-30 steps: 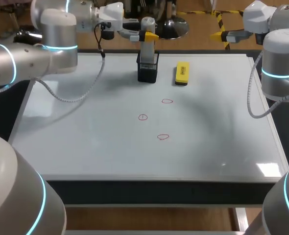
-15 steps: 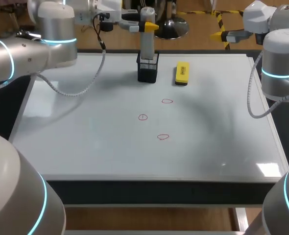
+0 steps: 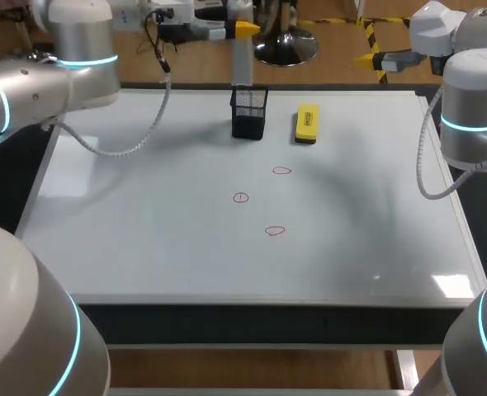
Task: Pick up the inspection probe, press it on each red-marked spot on the whiteboard one by one, put down the probe, pick up the eraser, and wipe off all the red marks.
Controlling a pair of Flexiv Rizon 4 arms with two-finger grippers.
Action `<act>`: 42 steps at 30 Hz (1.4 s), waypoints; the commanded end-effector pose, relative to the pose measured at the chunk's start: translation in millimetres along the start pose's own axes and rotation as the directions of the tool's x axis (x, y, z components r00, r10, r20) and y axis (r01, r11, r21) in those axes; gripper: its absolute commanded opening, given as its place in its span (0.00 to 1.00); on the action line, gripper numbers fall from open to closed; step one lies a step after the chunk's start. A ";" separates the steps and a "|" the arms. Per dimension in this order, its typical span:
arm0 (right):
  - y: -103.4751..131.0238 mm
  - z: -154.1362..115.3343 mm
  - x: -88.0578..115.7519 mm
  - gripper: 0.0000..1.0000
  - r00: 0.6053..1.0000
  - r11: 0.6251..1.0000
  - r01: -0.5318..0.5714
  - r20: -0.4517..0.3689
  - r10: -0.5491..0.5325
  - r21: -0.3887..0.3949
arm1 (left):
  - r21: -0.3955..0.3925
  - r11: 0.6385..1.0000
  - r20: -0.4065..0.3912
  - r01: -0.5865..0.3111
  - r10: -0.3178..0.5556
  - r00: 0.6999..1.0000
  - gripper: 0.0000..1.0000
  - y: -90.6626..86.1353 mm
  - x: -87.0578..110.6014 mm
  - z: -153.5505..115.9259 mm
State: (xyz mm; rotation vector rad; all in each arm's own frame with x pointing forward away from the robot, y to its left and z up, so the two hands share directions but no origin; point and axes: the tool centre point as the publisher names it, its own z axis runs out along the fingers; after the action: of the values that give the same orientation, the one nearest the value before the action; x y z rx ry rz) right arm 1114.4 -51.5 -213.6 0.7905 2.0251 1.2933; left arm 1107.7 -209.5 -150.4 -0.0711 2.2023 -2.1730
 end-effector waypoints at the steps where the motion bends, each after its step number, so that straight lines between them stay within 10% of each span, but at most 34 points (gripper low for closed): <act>1: 0.1 0.1 -0.5 1.00 1.000 1.000 0.000 -0.002 0.000 0.001 | -0.022 1.000 0.034 -0.005 0.006 0.999 0.00 -9.1 10.2 -19.1; 20: 0.1 0.1 -0.5 1.00 1.000 1.000 0.000 -0.002 0.000 0.001 | -0.067 0.998 0.157 0.000 0.010 0.987 0.00 0.0 3.0 -117.6; 42: 0.1 0.1 -0.5 1.00 1.000 1.000 0.000 -0.002 0.000 0.001 | -0.039 0.999 0.218 -0.005 0.014 0.976 0.00 36.8 -1.0 -165.8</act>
State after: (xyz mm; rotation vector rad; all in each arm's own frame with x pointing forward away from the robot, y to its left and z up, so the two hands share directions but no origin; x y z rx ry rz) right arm 1114.4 -51.5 -213.5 0.7906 2.0252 1.2932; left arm 1100.0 -46.2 -184.6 -0.2862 2.1241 -2.0052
